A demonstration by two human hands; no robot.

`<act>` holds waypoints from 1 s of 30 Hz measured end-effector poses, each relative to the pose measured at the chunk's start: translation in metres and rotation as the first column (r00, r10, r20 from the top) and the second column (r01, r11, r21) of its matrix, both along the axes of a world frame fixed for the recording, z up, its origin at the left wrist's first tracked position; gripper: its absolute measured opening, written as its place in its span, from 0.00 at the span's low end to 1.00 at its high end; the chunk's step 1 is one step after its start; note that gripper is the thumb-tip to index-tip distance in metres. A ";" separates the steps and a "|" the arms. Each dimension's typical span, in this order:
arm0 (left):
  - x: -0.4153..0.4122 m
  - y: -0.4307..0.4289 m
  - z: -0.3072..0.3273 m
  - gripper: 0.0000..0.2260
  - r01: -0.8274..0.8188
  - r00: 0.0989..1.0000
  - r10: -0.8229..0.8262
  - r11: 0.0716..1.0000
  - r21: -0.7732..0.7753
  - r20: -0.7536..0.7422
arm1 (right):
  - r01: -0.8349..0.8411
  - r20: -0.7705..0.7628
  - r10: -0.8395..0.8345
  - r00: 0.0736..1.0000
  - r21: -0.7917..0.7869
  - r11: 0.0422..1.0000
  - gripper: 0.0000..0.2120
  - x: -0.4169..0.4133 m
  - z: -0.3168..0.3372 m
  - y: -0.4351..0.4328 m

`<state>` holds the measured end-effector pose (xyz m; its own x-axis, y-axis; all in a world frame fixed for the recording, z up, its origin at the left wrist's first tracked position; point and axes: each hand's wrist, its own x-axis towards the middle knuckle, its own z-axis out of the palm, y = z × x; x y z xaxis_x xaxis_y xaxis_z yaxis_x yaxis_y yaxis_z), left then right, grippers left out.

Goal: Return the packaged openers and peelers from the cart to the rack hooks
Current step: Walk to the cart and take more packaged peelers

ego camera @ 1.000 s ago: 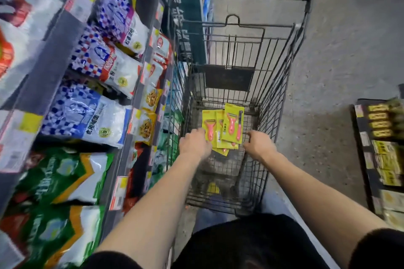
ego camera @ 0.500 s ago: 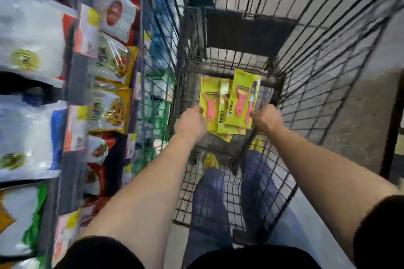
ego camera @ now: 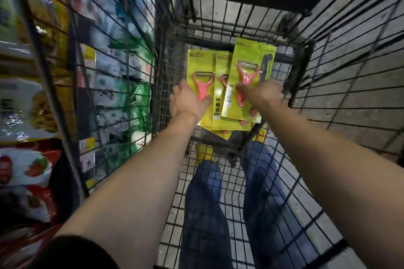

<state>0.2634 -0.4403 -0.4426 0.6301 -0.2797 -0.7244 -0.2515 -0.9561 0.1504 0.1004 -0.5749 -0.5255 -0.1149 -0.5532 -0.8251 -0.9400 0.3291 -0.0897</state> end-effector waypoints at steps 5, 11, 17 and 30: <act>0.000 -0.007 0.002 0.35 -0.106 0.993 0.107 0.994 0.017 -0.049 | 0.200 0.143 -0.182 0.973 -0.122 0.972 0.55 0.014 0.075 0.008; 0.000 0.005 0.016 0.39 -0.181 0.983 0.179 0.983 0.043 0.041 | 0.428 0.382 -0.396 0.835 -0.001 0.904 0.44 0.006 0.091 0.026; -0.002 0.033 0.045 0.32 -0.324 0.945 0.321 0.945 -0.052 -0.063 | 0.464 0.468 -0.456 0.757 0.108 0.879 0.36 -0.011 0.123 0.040; -0.034 0.075 0.283 0.42 -0.385 0.921 0.270 0.741 -0.550 -0.281 | 0.344 0.710 -0.208 0.672 -0.051 0.937 0.04 -0.046 0.388 0.073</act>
<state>0.2298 -0.3652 -0.1596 0.6446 -0.4824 -0.5930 0.1453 -0.6843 0.7146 0.0545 -0.5021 -0.1376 0.2729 -0.7247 -0.6327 -0.4599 0.4794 -0.7474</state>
